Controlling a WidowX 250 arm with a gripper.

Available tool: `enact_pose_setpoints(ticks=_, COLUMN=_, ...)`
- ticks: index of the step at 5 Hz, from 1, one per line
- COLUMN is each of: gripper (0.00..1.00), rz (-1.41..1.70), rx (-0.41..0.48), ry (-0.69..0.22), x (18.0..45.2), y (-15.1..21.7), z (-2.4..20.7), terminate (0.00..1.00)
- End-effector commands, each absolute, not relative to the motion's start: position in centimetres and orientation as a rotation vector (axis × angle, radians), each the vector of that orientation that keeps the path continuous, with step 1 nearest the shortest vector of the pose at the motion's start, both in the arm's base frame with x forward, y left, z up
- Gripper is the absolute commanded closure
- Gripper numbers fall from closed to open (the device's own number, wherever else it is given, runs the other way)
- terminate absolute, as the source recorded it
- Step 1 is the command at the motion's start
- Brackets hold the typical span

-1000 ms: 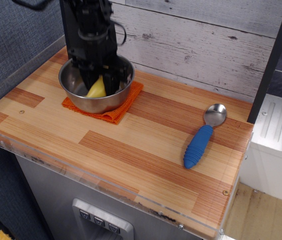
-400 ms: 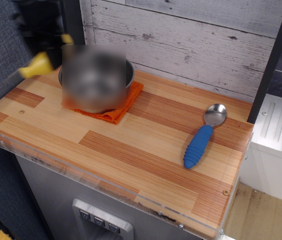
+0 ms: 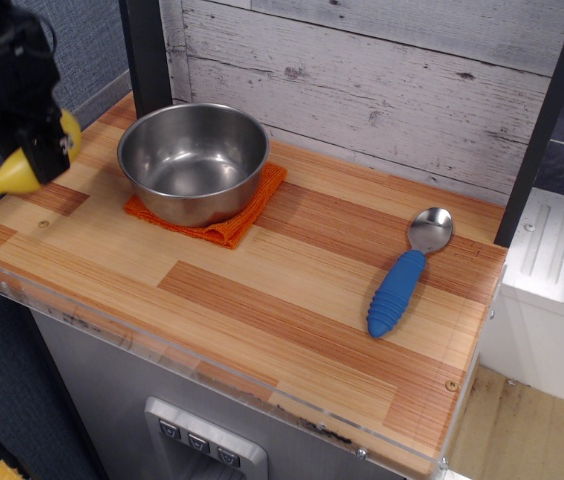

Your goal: Put the banana to the left hand side of the table towards the bottom.

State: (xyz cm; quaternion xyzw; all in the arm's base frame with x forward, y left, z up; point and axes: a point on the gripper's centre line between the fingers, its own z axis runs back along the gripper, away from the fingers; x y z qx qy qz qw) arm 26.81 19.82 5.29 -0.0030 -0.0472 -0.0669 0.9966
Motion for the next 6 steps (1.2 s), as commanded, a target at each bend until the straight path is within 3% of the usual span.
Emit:
enact_pose_setpoints(ticks=1, gripper=1.00, rz=-0.147, rx=-0.016, ry=-0.065, x=26.9, y=21.8, z=2.6, terminate=0.00)
enact_pose_setpoints(ticks=2, gripper=1.00, rz=-0.151, rx=-0.045, ry=-0.029, x=26.6, y=22.4, z=0.7, terminate=0.00)
enact_pose_setpoints(ticks=3, gripper=0.00, rz=-0.161, rx=-0.078, ry=-0.035, x=26.6, y=21.9, z=0.9, terminate=0.00)
enact_pose_setpoints(ticks=4, gripper=0.00, rz=-0.186, rx=-0.077, ry=-0.081, x=27.1, y=20.9, z=2.9, terminate=0.00)
enact_pose_setpoints(ticks=6, gripper=0.00, rz=-0.135, rx=-0.022, ry=-0.234, x=26.8, y=19.8, z=10.4, terminate=0.00)
